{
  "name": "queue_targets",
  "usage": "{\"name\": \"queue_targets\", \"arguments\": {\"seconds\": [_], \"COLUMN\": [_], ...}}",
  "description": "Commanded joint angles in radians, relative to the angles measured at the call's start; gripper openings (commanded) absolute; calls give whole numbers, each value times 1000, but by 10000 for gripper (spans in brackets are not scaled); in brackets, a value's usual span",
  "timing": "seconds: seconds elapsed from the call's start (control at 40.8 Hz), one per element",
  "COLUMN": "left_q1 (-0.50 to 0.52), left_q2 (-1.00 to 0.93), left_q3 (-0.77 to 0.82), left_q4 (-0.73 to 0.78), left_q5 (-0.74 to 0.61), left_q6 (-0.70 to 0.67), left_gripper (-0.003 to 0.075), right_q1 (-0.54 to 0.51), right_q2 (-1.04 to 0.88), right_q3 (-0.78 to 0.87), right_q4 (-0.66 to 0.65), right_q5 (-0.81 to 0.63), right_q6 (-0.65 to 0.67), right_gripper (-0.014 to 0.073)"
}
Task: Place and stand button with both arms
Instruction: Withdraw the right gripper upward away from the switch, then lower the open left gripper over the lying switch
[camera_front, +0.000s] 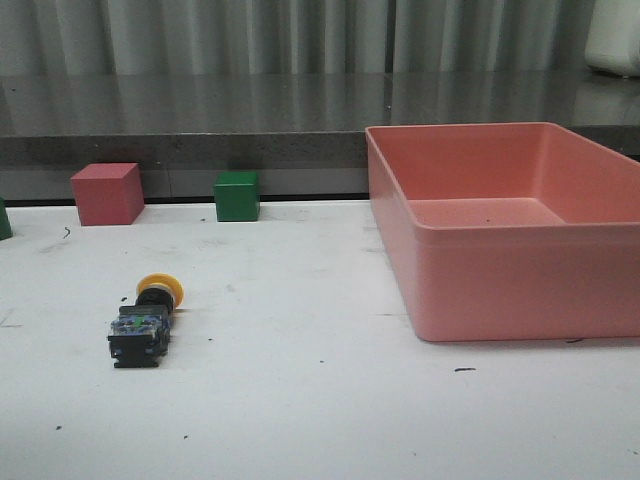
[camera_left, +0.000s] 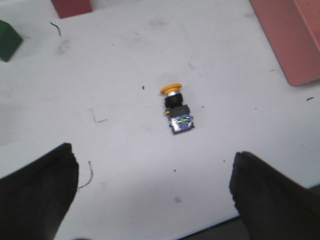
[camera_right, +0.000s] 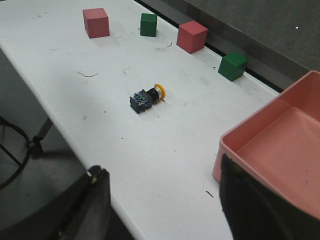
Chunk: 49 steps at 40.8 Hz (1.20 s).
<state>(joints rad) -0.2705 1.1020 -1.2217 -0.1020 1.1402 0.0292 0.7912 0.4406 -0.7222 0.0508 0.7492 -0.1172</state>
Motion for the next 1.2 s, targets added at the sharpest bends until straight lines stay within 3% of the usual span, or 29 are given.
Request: {"name": "queue_targets", "arguments": {"seconds": [0.0, 0.442, 0.81, 1.178], "left_q1": [-24, -39, -120, -121], "left_q2": [78, 430, 659, 836], "left_q3": [-56, -149, -263, -398], "left_q4": [-48, -47, 43, 39], "left_q5": [-36, -10, 51, 112], "left_q6": [3, -58, -233, -314], "left_gripper": [598, 598, 598, 598], "right_q1": [-5, -5, -5, -5], "right_q2": [5, 5, 5, 5], "right_q3": [-25, -25, -25, -25], "right_q4": [-8, -8, -8, -8], "right_q5": [-79, -79, -79, -77], "right_q6": [-12, -12, -12, -12], "right_gripper": [491, 491, 491, 491]}}
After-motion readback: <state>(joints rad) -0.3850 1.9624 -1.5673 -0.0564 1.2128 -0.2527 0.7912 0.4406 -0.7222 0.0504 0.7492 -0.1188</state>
